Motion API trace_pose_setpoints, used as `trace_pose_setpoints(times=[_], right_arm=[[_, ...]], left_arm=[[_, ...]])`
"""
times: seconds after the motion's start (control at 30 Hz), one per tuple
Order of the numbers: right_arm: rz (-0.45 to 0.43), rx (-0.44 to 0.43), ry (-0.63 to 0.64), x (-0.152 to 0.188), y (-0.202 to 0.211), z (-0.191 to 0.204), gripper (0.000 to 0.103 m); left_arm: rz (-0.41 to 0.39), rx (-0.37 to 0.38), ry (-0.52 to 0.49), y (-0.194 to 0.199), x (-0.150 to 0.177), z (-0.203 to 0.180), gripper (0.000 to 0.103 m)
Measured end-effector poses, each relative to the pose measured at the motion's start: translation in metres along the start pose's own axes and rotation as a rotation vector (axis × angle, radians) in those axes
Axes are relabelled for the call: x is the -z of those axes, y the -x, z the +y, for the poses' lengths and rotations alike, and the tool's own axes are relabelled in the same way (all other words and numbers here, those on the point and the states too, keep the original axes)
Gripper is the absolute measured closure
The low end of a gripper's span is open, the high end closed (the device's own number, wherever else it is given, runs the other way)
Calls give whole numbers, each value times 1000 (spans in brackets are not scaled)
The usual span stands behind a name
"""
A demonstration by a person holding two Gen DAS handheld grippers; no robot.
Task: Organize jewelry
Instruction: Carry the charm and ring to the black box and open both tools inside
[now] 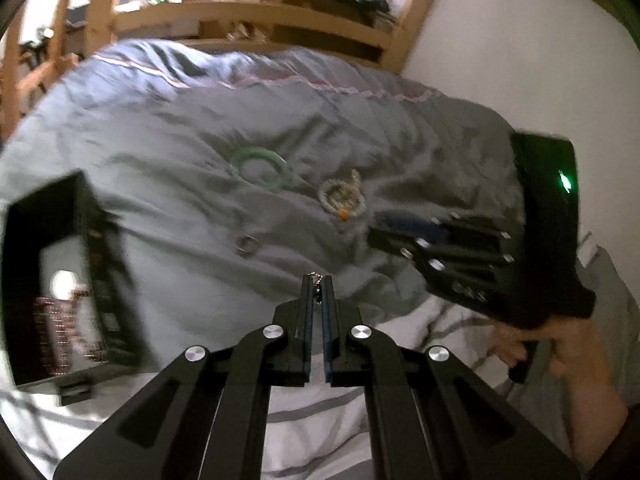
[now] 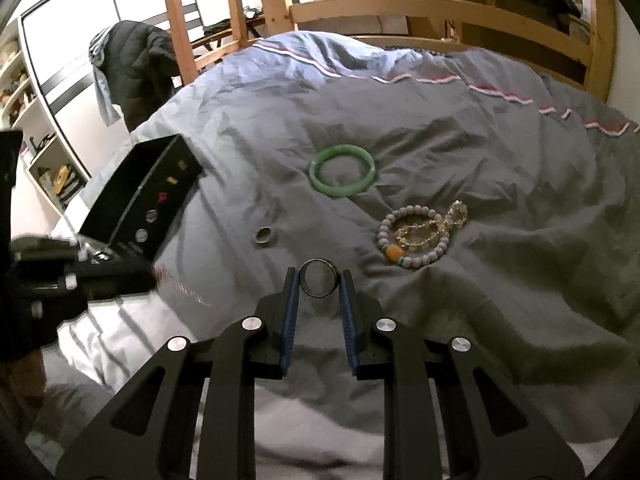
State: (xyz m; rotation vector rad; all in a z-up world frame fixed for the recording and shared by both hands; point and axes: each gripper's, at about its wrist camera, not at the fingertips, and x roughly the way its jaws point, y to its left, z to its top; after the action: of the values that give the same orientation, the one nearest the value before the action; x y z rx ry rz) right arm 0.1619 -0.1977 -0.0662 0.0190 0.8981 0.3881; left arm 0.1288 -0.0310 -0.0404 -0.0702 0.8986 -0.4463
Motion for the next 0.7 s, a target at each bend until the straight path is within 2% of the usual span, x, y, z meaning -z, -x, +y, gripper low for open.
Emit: trace_pose_setpoints(times=[0.37, 0.7], right_arm=[[-15, -27, 92, -11, 17, 66, 82], [-15, -64, 192, -40, 2, 132, 82]], left_arm=[[-78, -144, 86, 64, -6, 56, 99], [-103, -220, 153, 90, -9, 107, 99]])
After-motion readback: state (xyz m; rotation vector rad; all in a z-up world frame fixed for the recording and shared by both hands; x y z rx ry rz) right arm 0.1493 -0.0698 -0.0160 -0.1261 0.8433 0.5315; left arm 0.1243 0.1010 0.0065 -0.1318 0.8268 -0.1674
